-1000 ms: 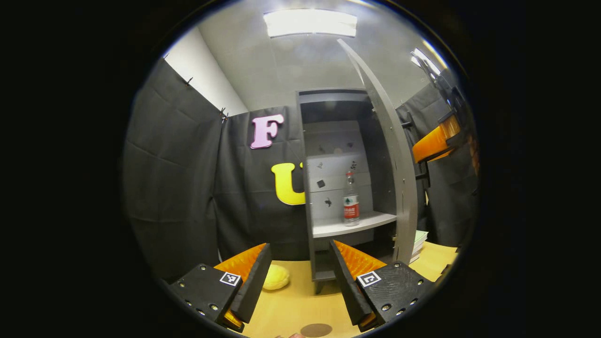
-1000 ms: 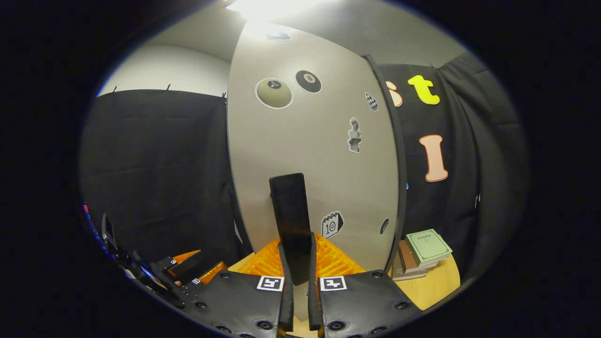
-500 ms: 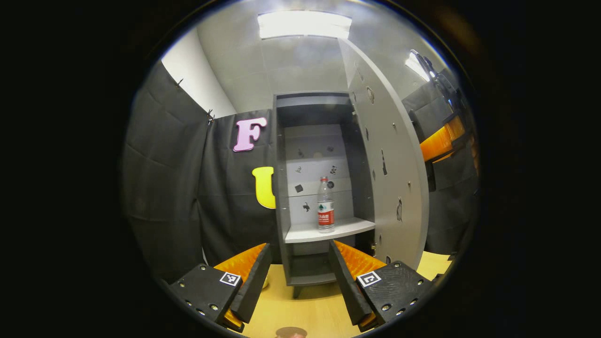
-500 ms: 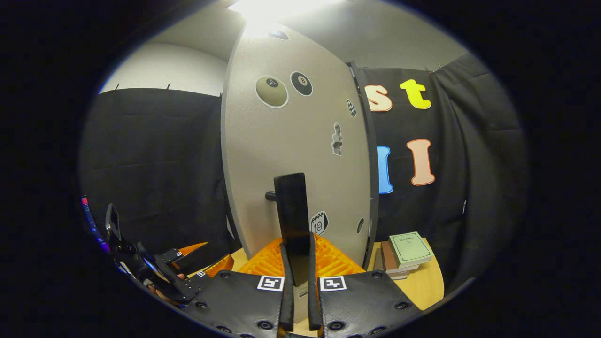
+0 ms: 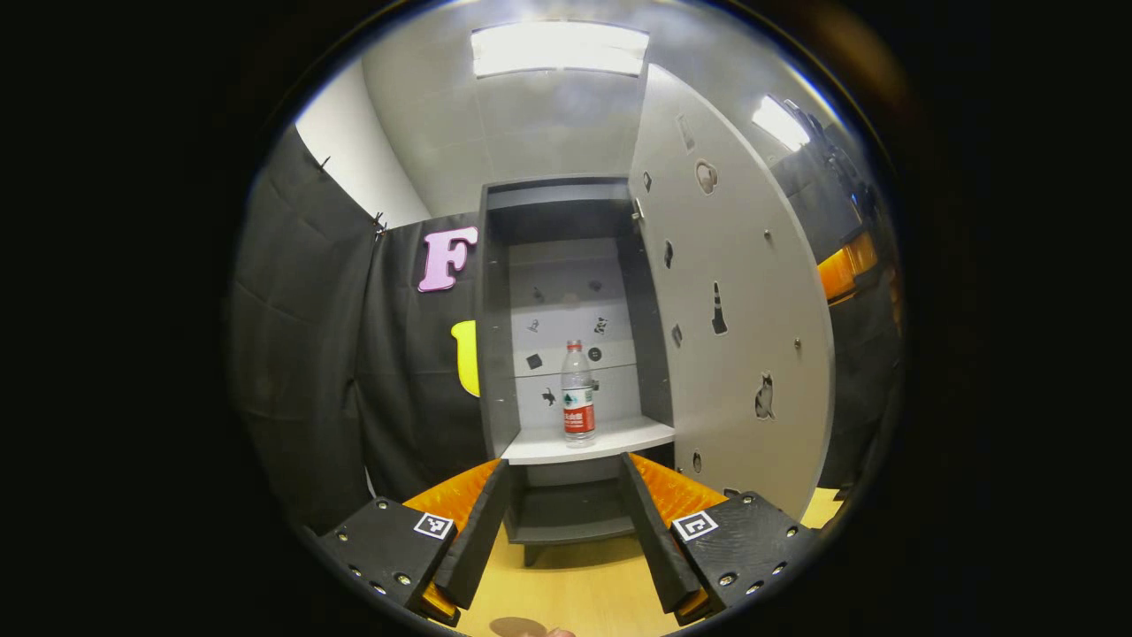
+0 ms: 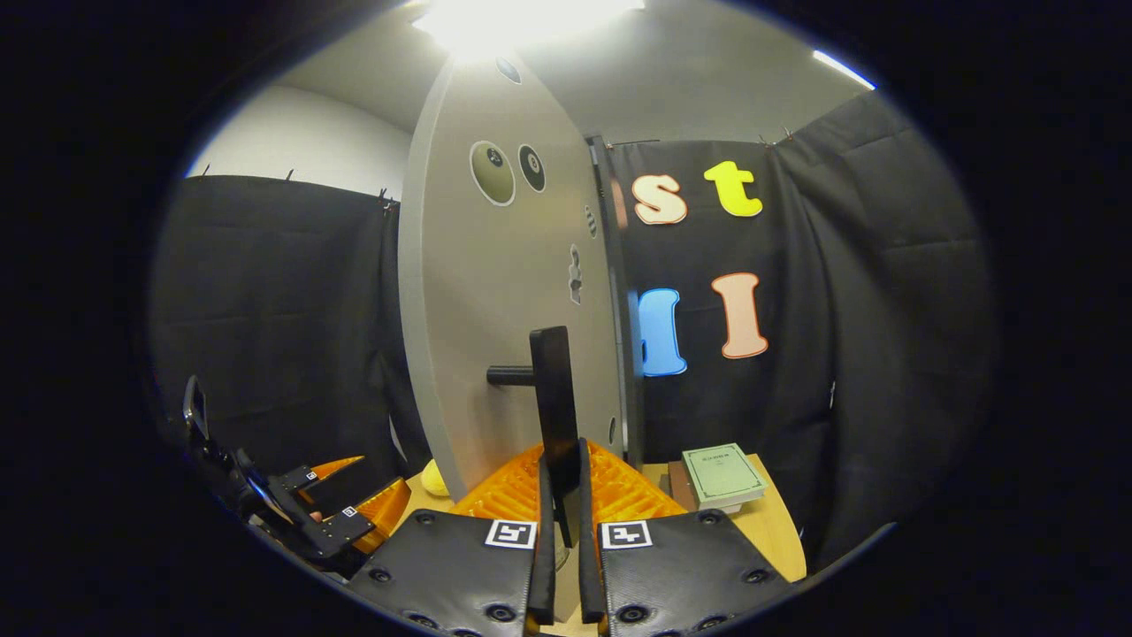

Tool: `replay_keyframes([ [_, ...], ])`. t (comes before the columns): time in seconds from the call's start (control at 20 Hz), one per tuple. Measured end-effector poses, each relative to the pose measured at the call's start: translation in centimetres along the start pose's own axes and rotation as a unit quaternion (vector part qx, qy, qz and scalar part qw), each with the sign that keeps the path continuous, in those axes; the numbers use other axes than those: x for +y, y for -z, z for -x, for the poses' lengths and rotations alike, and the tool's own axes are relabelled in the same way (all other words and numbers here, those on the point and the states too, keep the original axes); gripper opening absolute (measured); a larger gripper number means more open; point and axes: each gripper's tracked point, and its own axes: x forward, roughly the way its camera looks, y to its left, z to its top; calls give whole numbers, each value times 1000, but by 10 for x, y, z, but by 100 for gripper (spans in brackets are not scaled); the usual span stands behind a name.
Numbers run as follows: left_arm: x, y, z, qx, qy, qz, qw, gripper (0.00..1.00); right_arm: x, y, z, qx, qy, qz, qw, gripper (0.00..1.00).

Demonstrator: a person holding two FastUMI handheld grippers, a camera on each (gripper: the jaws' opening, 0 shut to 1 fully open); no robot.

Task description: Open the cabinet door with the right hand, grasp the bottle in the cabinet with the left hand and place it on the coaster, then close the cabinet door with the right hand.

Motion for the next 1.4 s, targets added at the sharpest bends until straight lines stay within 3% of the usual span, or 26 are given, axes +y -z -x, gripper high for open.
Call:
replay_keyframes([
  [0.1,-14,-6,-1,-8,3,-6,1000,70,-15,-1,2,-4,8,-8,1000,12],
  [0.25,-31,-9,-5,-10,1,-15,1000,71,-8,3,3,-2,-32,-43,999,11],
  [0.4,-40,-13,-10,-2,-5,-20,1000,71,-15,2,16,1,-44,-13,999,12],
  [0.5,-38,-20,-15,1,-7,-15,1000,71,-11,8,32,3,-76,-26,997,12],
  [0.7,-30,-42,-30,-3,-12,-1,1000,71,-63,3,55,-20,-23,-37,999,12],
  [0.8,-25,-51,-45,-6,-12,5,1000,71,-87,8,60,-27,5,-51,998,22],
  [0.85,-23,-55,-52,-7,-11,9,1000,71,-94,13,60,-25,13,-56,998,39],
  [0.9,-25,-56,-57,-5,-9,13,1000,71,-101,18,62,-20,23,-54,998,48],
  [0.95,-26,-57,-63,-2,-5,18,1000,71,-109,23,64,-15,37,-45,998,67],
  [1.0,-24,-57,-75,1,-2,23,1000,71,-122,26,67,-13,60,-28,998,77],
  [1.05,-22,-57,-85,4,-1,27,1000,71,-130,27,67,-12,76,-11,997,99],
  [1.2,-16,-58,-116,9,3,39,999,71,-144,34,63,-13,110,26,994,98],
  [1.4,-1,-68,-161,5,10,42,999,71,-151,47,53,5,133,25,991,98],
])
